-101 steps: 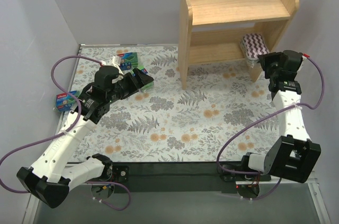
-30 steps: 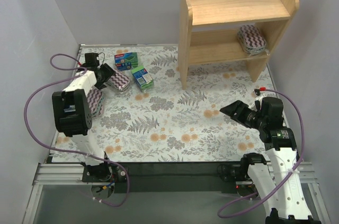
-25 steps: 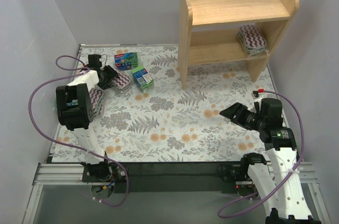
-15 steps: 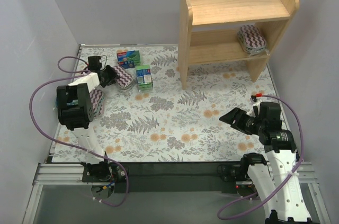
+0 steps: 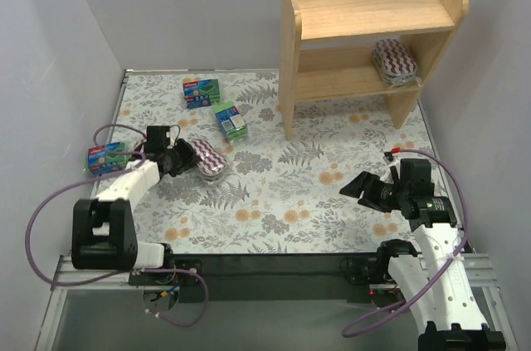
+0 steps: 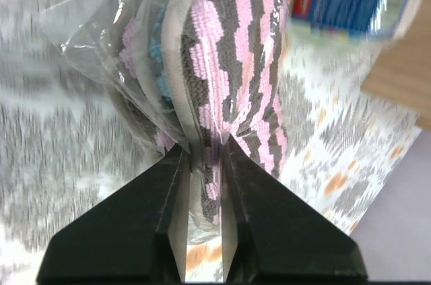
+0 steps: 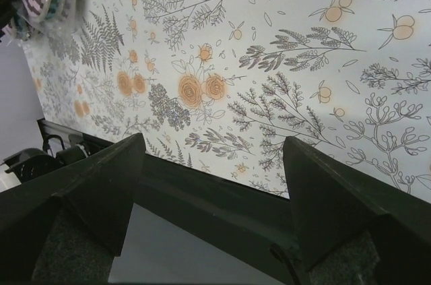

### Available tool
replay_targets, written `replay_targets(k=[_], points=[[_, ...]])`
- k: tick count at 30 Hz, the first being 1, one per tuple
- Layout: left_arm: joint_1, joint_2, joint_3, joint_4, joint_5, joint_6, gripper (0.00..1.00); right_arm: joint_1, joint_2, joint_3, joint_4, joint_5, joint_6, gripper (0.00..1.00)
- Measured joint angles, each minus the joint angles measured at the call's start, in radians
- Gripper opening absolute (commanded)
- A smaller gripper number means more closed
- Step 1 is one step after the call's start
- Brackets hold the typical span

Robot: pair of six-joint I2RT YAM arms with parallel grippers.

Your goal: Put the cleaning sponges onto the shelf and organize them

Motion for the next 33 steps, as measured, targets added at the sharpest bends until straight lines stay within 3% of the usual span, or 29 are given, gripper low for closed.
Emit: replay_targets(k=[5,11,16,25,33], points=[[-0.118,-0.301,-0.184,-0.038,-0.006,-0.156,0.07,0.019,0.026,-0.058,0.049,-0.036,0.002,0.77],[-0.328,-0.443,-0.35,0.016,-0.019,-0.444,0.07,0.064,0.125,-0.08,0.113,-0.08,0.007,0.77],[-0.465,-0.342,-0.323,0.073,-0.086,-0.599,0.07,0.131,0.192,-0.079,0.222,-0.116,0.071,0.77],[-0.74,0.035,-0.047,0.225,-0.198,-0.758,0.07,0.317,0.315,-0.028,0.362,-0.107,0.187,0.78],[-0.869,0.148,0.016,0.288,-0.248,-0.858,0.06,0.338,0.399,-0.023,0.441,-0.036,0.279,0.76]])
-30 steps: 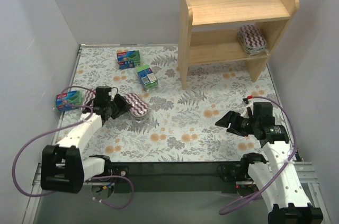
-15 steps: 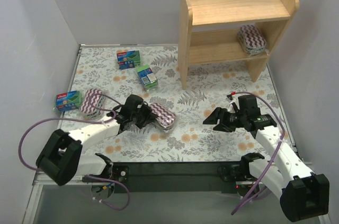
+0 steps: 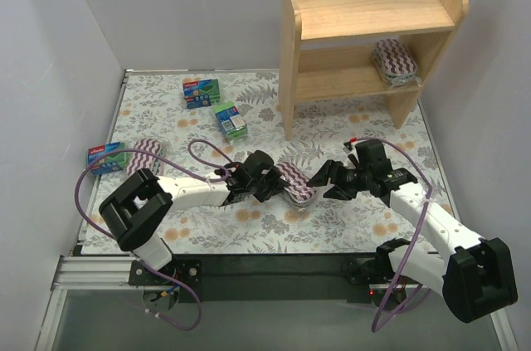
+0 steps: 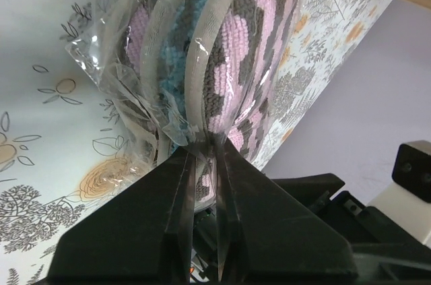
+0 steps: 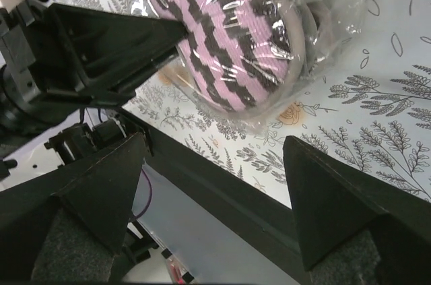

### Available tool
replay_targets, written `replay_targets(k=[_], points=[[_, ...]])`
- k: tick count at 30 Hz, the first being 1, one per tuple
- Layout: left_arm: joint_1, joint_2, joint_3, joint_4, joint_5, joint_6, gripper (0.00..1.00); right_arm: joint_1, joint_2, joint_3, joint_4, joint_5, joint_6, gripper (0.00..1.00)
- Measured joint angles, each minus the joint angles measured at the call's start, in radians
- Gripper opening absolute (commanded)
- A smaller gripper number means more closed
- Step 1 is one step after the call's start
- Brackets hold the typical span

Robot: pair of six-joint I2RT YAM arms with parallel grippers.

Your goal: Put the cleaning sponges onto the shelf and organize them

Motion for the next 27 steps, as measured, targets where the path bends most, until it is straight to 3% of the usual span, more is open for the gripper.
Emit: replay_targets(k=[16,22,25,27], points=[[-0.038,0.037,0.001,0.055,-0.006,-0.059,0.02,0.019,0.108,-0.017,0.022,0.066,0.098,0.63],[-0.039,0.053,0.001,0.085,0.018,-0.053,0.01,0.019,0.174,-0.024,0.028,0.077,0.085,0.51],[-0.039,0.054,0.001,0.091,0.023,-0.05,0.0,0.019,0.198,-0.024,0.04,0.084,0.072,0.41],[-0.039,0.054,-0.001,0.092,0.027,-0.046,0.0,0.019,0.204,-0.024,0.054,0.084,0.059,0.29]])
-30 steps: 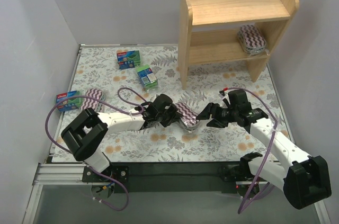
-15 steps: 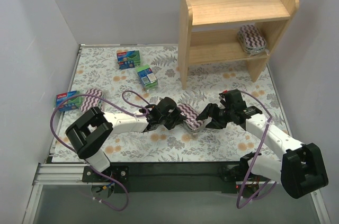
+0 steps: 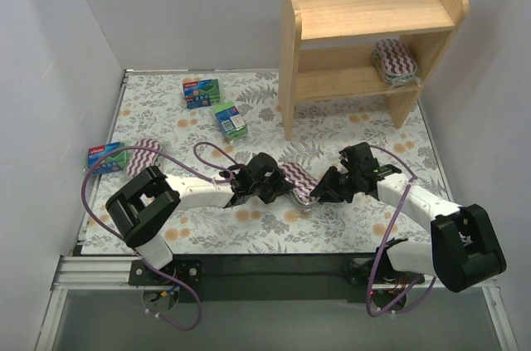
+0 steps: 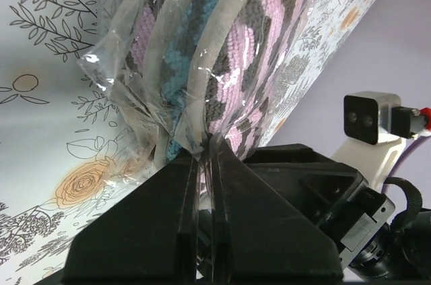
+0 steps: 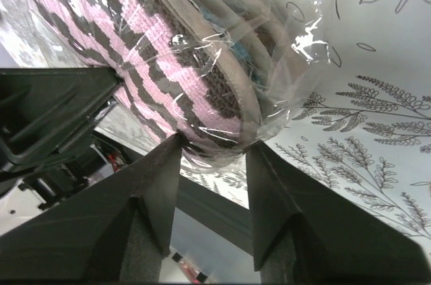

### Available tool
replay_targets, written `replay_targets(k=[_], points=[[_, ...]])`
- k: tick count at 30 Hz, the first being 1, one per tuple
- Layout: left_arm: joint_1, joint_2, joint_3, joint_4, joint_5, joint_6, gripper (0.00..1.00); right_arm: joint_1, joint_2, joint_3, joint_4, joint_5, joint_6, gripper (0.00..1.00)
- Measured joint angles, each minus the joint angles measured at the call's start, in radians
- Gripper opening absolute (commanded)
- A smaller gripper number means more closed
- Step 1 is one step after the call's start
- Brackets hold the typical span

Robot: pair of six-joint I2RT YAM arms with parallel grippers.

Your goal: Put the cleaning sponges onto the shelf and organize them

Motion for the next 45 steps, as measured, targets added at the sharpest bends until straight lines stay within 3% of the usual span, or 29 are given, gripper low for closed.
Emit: replay_targets(k=[5,6,9,10,13,15,22,26,30,37,45], points=[[0.0,-0.001,-0.018,0.012,0.013,0.004,0.01,0.002,0.011,0.0,0.022,0.001,-0.005,0.01],[0.0,-0.002,-0.021,0.014,0.014,0.005,0.02,0.002,0.012,0.0,0.024,0.0,-0.006,0.01],[0.0,-0.015,-0.032,0.013,0.019,0.024,0.2,0.0,0.01,0.0,0.03,0.001,-0.005,0.01],[0.0,-0.024,-0.037,0.003,0.023,0.032,0.41,-0.002,0.006,0.0,0.029,0.0,-0.006,0.01],[-0.004,-0.077,-0.045,-0.067,0.02,0.055,0.66,-0.017,-0.04,-0.005,0.021,0.003,-0.008,0.01],[-0.005,-0.132,-0.047,-0.13,0.012,0.078,0.71,-0.035,-0.086,-0.006,0.007,0.004,-0.011,0.01],[0.002,-0.326,0.043,-0.426,-0.087,0.182,0.77,-0.2,-0.244,0.05,-0.143,-0.041,-0.06,0.01],[0.008,-0.47,0.091,-0.571,-0.193,0.22,0.77,-0.381,-0.28,0.216,-0.27,-0.11,-0.127,0.01],[0.015,-0.614,0.118,-0.668,-0.291,0.247,0.78,-0.467,-0.28,0.41,-0.317,-0.176,-0.151,0.01],[0.022,-0.693,0.172,-0.758,-0.377,0.297,0.78,-0.517,-0.168,0.734,-0.344,-0.27,-0.145,0.01],[0.022,-0.706,0.172,-0.782,-0.382,0.318,0.78,-0.543,0.01,0.771,-0.25,-0.21,-0.045,0.01]])
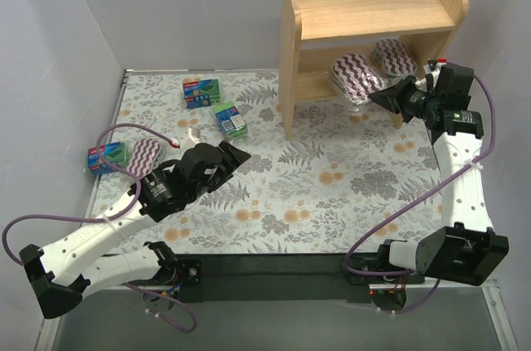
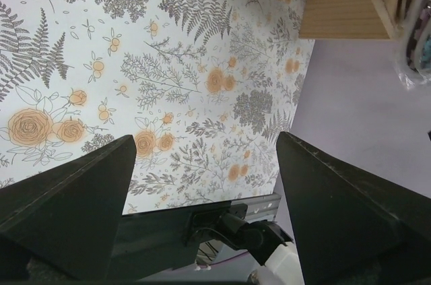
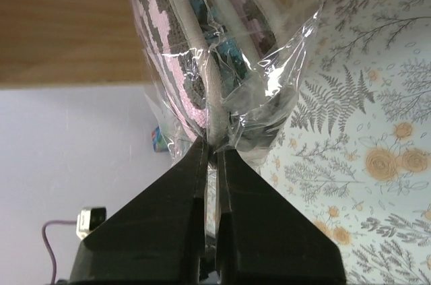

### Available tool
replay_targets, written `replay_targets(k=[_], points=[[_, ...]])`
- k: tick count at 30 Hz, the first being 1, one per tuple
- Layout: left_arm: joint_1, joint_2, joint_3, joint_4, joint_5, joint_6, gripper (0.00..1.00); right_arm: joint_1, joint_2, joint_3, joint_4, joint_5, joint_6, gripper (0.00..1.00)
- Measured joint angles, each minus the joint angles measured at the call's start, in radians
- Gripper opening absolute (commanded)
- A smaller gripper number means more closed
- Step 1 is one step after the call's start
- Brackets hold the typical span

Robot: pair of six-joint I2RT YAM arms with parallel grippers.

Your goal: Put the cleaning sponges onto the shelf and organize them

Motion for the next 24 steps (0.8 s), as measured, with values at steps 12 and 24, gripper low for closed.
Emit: replay_targets(k=[12,24], points=[[0.0,-0.065,-0.007,-0.023,-0.028,0.006,0.78,-0.001,0.106,-0.117,0.341,0.08,0.233,0.01],[0.04,-0.054,-0.013,-0.152,-0.089,0.073,0.95,0.021,0.269,-0.103,0.489,0.121,0.406,0.01]])
